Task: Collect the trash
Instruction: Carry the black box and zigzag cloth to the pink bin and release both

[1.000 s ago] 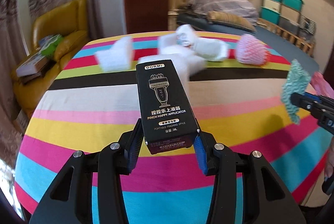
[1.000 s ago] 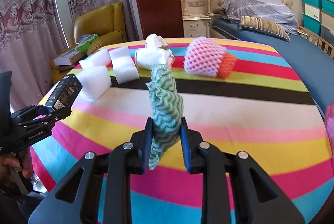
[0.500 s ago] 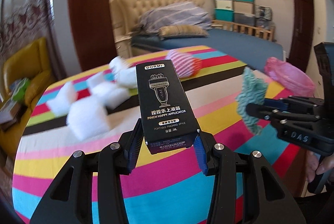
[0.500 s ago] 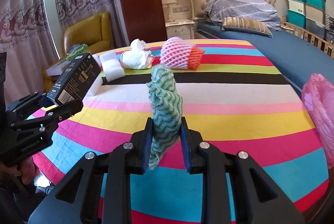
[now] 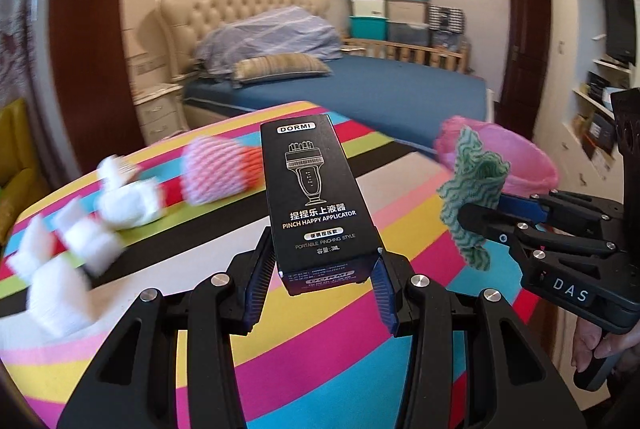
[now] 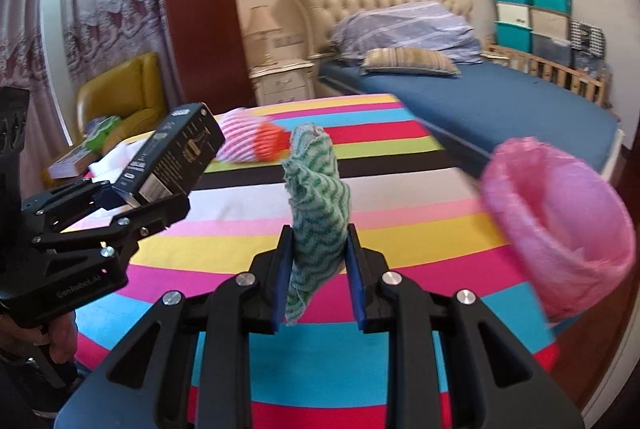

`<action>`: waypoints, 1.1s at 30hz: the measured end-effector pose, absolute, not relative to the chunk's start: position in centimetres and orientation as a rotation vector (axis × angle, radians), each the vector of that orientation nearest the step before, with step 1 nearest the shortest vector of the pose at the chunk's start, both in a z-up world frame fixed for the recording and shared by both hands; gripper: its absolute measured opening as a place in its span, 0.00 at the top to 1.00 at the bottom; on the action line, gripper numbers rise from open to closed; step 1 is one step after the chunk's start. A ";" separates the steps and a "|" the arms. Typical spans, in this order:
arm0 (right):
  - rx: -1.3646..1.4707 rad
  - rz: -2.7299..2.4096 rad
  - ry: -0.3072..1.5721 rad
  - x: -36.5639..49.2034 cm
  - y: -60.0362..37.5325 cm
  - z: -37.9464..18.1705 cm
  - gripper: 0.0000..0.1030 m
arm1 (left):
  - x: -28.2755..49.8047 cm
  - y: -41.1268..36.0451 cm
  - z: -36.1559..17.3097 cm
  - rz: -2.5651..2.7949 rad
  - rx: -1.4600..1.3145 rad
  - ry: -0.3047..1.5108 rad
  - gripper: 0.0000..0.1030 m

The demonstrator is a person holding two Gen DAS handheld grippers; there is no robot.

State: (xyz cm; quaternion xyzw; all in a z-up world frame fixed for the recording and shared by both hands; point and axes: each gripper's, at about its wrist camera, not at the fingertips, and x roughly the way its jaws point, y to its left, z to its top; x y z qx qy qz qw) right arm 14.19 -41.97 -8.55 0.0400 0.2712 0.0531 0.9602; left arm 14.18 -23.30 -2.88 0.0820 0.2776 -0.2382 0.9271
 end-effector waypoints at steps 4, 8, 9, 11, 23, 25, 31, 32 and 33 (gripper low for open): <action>0.088 0.036 0.527 13.6 -46.0 -7.9 0.76 | 14.7 -27.7 -2.5 -0.561 0.205 0.552 0.59; 0.086 -0.020 0.514 13.3 -50.1 -7.5 0.76 | 15.6 -31.8 -2.5 -0.620 0.228 0.555 0.59; 0.084 -0.037 0.514 13.2 -51.5 -7.5 0.76 | 15.8 -32.7 -2.5 -0.632 0.230 0.560 0.59; 0.092 -0.055 0.517 13.3 -53.4 -7.5 0.76 | 16.5 -34.7 -2.6 -0.667 0.235 0.568 0.59; 0.118 -0.186 0.530 14.6 -65.3 -8.3 0.76 | 20.4 -46.4 -2.2 -0.835 0.266 0.587 0.59; 0.116 -0.189 0.535 15.1 -66.6 -8.6 0.76 | 21.3 -48.0 -2.5 -0.862 0.260 0.604 0.59; 0.119 -0.180 0.529 15.9 -69.2 -9.2 0.43 | 22.9 -51.0 -3.3 -0.926 0.273 0.617 0.49; 0.121 -0.183 0.525 16.0 -69.5 -9.3 0.39 | 23.1 -51.0 -3.5 -0.913 0.269 0.615 0.36; 0.128 -0.191 0.523 15.9 -69.9 -9.4 0.39 | 23.1 -51.0 -3.4 -0.906 0.256 0.605 0.29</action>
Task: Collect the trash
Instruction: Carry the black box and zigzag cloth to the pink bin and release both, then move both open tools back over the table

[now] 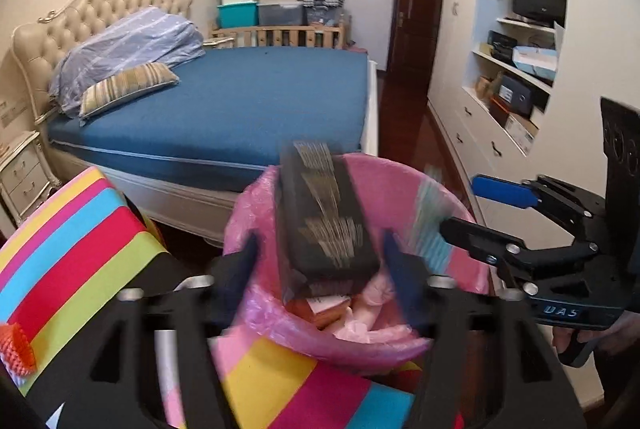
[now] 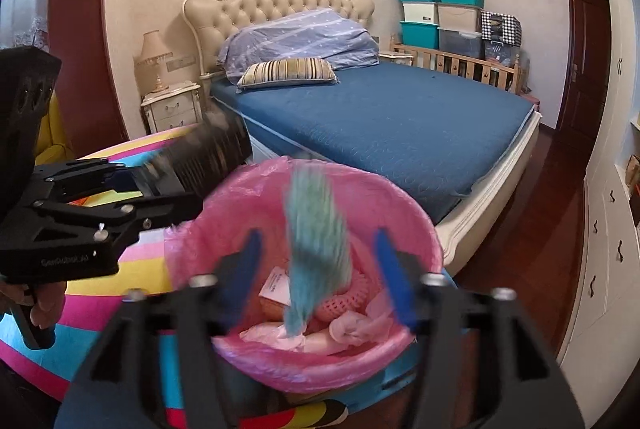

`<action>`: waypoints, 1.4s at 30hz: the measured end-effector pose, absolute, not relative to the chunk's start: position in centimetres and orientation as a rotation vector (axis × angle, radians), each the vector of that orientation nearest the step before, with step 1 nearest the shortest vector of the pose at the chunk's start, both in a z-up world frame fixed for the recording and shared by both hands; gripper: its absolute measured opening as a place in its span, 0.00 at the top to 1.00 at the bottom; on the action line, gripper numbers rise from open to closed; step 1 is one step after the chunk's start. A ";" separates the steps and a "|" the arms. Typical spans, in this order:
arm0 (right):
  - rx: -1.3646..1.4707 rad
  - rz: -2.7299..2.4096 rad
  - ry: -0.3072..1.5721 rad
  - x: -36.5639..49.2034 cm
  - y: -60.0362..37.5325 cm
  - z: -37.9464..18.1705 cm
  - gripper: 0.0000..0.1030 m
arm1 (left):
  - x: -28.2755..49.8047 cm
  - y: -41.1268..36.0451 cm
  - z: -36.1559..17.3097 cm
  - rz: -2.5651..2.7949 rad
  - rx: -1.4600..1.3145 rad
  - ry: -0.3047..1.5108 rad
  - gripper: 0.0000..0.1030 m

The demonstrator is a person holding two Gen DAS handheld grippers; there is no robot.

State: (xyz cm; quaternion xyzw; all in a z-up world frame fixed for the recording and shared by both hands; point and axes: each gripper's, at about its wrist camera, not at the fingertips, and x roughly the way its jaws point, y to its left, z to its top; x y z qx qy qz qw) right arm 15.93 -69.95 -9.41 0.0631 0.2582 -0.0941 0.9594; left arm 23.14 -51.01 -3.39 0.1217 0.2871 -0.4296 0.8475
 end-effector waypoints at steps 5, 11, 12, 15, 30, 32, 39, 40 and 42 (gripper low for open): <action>0.143 -0.214 0.513 15.2 -69.4 -9.4 0.39 | 22.7 -47.7 -2.3 -0.848 0.224 0.557 0.16; 0.144 -0.203 0.502 14.2 -65.1 -8.2 0.27 | 20.8 -40.5 -1.0 -0.706 0.209 0.516 0.13; 0.147 -0.189 0.498 14.2 -63.9 -8.0 0.23 | 20.9 -39.2 -0.8 -0.689 0.214 0.515 0.13; 0.147 -0.134 0.494 14.4 -60.5 -7.6 0.17 | 20.1 -35.0 -0.8 -0.618 0.211 0.519 0.13; 0.068 0.171 0.605 20.3 -40.2 -9.5 0.15 | 16.0 -13.1 -2.7 -0.112 0.208 0.522 0.13; 0.048 0.206 0.619 20.9 -37.7 -9.7 0.15 | 15.7 -10.3 -2.9 -0.032 0.180 0.523 0.13; -0.032 0.309 0.641 22.6 -29.8 -9.8 0.15 | 15.4 -2.9 -3.8 0.136 0.076 0.576 0.13; -0.043 0.321 0.643 22.8 -28.9 -9.9 0.15 | 15.6 -2.4 -4.1 0.142 0.070 0.588 0.13; -0.072 0.350 0.655 23.8 -26.7 -10.0 0.15 | 16.7 -1.6 -4.9 0.163 0.071 0.631 0.13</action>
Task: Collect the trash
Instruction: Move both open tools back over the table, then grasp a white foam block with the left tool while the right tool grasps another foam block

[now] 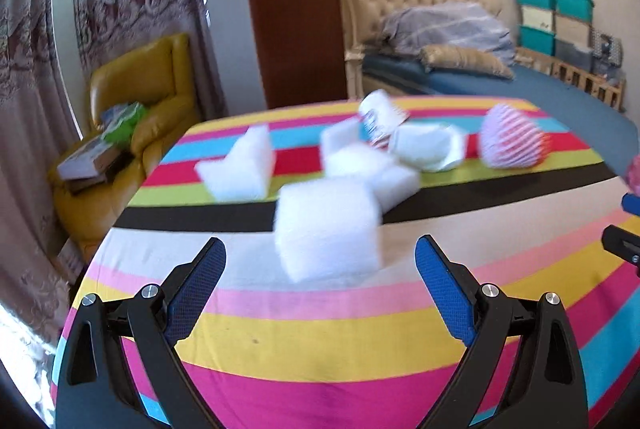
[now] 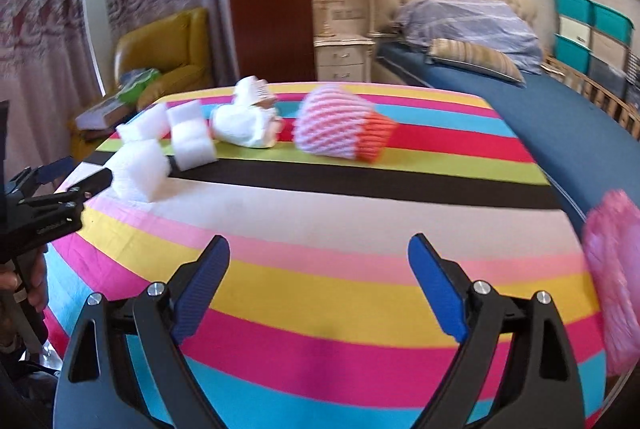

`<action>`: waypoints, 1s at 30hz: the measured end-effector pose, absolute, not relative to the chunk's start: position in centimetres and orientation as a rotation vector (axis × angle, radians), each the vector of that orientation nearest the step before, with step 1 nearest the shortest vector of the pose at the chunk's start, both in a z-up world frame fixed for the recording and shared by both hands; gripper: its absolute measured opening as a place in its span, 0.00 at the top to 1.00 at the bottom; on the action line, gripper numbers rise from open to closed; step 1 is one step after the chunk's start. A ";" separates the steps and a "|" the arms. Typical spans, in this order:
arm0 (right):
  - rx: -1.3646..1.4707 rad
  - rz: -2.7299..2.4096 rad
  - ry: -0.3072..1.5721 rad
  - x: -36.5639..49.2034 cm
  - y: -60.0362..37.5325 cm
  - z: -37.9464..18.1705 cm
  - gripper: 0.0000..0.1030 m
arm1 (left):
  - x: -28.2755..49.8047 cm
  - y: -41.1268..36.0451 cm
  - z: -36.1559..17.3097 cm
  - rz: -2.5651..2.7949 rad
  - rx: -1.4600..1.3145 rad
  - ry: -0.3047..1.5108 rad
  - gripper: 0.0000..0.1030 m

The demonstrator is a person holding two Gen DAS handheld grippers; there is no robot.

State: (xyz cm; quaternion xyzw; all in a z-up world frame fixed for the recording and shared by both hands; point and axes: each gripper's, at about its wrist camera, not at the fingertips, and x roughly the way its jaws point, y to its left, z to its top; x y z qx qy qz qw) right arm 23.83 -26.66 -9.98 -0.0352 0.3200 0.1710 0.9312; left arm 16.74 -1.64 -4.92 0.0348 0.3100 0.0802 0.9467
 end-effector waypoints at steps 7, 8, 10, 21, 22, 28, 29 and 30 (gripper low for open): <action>-0.154 0.425 0.688 27.4 -21.6 -10.7 0.15 | 20.7 0.0 -6.3 0.134 0.026 0.717 0.13; -0.164 0.443 0.696 28.1 -20.7 -10.8 0.15 | 20.9 0.1 -6.4 0.129 0.026 0.718 0.13; -0.178 0.473 0.705 29.2 -19.3 -11.0 0.15 | 21.5 0.4 -6.5 0.121 0.019 0.721 0.13; -0.263 0.615 0.756 35.0 -10.6 -11.9 0.19 | 20.5 5.2 -6.1 0.119 -0.006 0.699 0.39; -0.274 0.625 0.758 35.6 -9.7 -12.0 0.19 | 20.2 5.8 -6.0 0.129 -0.015 0.693 0.39; -0.315 0.662 0.763 38.6 -5.8 -11.8 0.21 | 18.3 8.8 -5.8 0.177 -0.043 0.678 0.39; -0.311 0.669 0.769 39.0 -5.5 -11.8 0.22 | 18.0 9.0 -5.9 0.181 -0.049 0.683 0.39; -0.306 0.677 0.776 39.5 -4.9 -11.9 0.26 | 17.7 9.3 -6.0 0.181 -0.055 0.686 0.39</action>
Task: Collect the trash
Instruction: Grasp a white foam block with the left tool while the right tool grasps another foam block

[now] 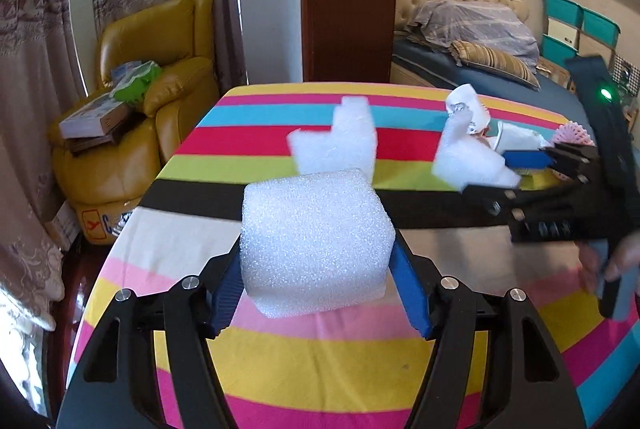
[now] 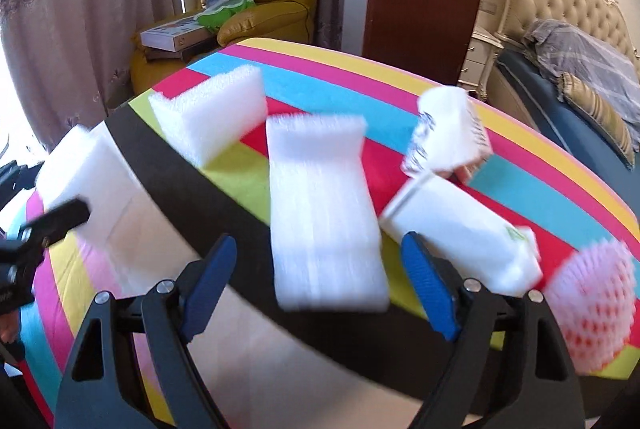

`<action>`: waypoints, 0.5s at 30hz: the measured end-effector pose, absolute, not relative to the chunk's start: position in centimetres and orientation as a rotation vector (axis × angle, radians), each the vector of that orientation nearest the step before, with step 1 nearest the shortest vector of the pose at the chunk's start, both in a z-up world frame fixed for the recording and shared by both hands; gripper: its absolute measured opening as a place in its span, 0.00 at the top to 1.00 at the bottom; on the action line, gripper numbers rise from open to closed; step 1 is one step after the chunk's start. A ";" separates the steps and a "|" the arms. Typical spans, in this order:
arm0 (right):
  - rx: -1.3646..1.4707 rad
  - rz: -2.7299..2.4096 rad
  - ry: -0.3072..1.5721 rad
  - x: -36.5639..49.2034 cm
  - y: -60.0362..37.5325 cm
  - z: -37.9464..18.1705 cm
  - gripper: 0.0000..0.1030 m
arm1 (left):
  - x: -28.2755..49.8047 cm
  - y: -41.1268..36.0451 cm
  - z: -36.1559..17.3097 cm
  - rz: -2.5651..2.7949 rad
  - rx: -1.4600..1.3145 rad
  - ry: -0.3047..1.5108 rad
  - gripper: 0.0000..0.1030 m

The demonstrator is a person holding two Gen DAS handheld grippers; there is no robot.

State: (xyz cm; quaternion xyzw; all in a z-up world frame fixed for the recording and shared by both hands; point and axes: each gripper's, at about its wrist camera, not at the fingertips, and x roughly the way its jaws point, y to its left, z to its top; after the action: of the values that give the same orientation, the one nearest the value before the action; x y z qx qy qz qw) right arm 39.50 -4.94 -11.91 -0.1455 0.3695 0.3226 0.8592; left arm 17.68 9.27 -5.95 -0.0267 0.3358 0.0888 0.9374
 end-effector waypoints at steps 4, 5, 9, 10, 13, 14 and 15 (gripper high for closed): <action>-0.307 0.647 0.794 40.4 -4.4 -12.4 0.50 | 16.8 9.3 -6.0 0.190 -0.064 0.686 0.39; -0.287 0.653 0.781 40.3 -4.7 -12.0 0.50 | 16.7 9.1 -5.9 0.190 -0.064 0.686 0.39; -0.270 0.641 0.735 38.5 -6.3 -11.2 0.51 | 16.6 8.0 -5.9 0.181 -0.054 0.686 0.39; -0.267 0.637 0.728 38.0 -6.7 -11.1 0.51 | 16.6 7.8 -5.9 0.177 -0.056 0.688 0.39; -0.239 0.619 0.711 35.9 -8.5 -10.7 0.51 | 16.5 6.5 -5.8 0.163 -0.064 0.683 0.39; -0.233 0.608 0.705 35.2 -9.1 -10.6 0.51 | 16.6 6.1 -5.8 0.158 -0.063 0.681 0.39; -0.222 0.590 0.696 34.3 -9.9 -10.5 0.51 | 16.4 5.6 -5.7 0.149 -0.060 0.678 0.39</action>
State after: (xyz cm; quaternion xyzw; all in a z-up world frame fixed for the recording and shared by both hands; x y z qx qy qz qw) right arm 34.32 -9.89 -10.46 -0.1068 0.3354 0.2842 0.8918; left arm 16.45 5.59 -5.70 -0.0296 0.3322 0.0729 0.9399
